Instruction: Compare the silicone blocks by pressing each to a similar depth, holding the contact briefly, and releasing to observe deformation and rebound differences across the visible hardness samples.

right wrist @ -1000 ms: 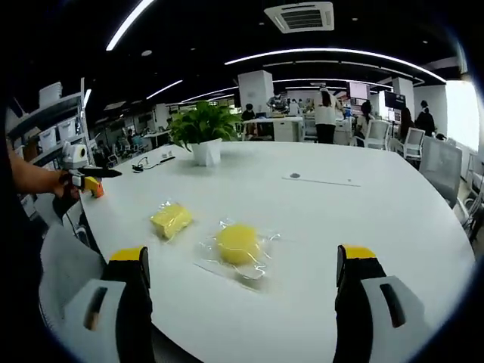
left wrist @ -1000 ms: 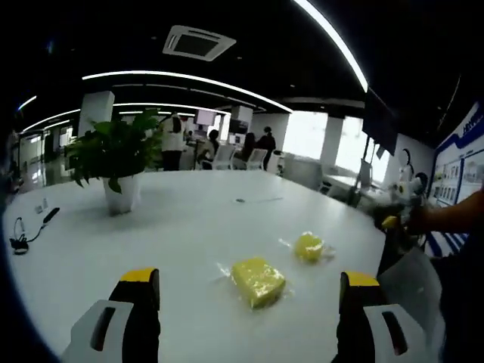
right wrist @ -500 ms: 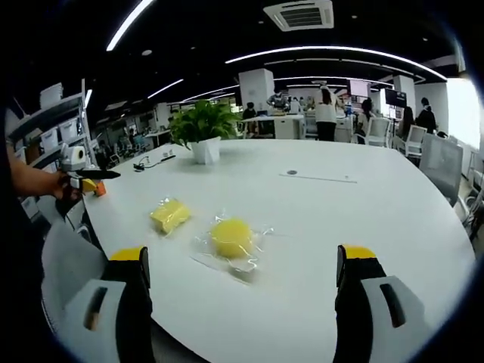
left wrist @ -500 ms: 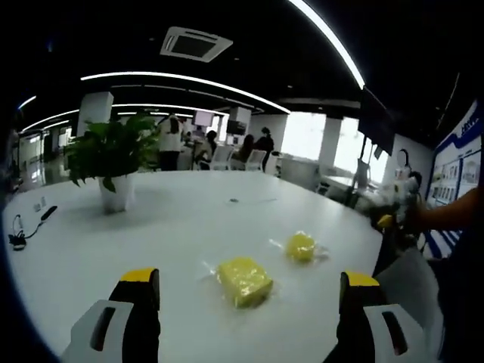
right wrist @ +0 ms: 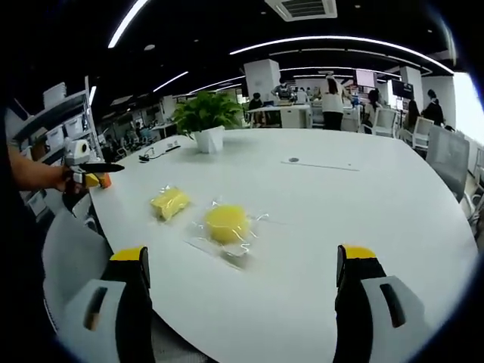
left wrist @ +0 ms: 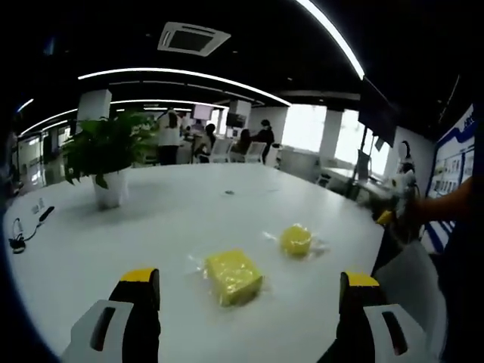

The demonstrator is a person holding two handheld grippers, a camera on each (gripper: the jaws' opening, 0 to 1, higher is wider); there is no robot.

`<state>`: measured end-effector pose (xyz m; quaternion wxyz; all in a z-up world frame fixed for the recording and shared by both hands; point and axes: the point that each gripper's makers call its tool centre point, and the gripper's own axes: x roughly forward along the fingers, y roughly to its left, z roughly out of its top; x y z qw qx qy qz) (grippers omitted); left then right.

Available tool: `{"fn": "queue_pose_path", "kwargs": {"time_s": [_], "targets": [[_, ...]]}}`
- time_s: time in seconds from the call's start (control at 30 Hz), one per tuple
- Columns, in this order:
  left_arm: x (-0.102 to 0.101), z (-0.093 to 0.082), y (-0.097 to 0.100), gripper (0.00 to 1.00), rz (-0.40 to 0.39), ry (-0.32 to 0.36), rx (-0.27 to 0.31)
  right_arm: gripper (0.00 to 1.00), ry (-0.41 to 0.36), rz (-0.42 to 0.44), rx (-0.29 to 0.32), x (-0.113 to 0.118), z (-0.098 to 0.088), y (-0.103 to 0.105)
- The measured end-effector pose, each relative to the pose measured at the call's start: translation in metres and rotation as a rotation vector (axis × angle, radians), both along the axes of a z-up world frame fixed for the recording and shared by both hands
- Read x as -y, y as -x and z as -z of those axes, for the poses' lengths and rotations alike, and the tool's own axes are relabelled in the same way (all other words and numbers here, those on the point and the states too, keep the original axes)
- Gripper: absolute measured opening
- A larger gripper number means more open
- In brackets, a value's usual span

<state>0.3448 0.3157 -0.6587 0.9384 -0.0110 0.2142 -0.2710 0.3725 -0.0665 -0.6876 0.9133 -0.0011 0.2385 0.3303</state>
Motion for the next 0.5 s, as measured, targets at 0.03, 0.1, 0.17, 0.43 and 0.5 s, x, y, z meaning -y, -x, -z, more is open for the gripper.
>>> {"fn": "queue_pose_path", "kwargs": {"time_s": [0.03,0.1,0.17,0.43,0.5], "targets": [[0.001,-0.002,0.002,1.0,-0.018,0.009,-0.02,0.96,-0.001,0.003,-0.003,0.003,0.001,-0.001],[0.003,-0.013,0.001,1.0,-0.014,-0.011,0.023,0.96,-0.024,0.004,0.012,0.006,0.0,-0.005],[0.004,-0.015,0.002,1.0,-0.026,-0.01,0.006,0.96,0.0,-0.016,-0.01,0.007,0.009,-0.006],[0.011,-0.022,-0.024,1.0,-0.022,0.005,0.006,0.96,-0.012,-0.022,0.015,0.003,0.008,-0.01],[0.01,-0.023,-0.031,1.0,-0.026,0.045,-0.056,0.96,-0.012,-0.009,-0.036,-0.004,0.009,-0.007]]}}
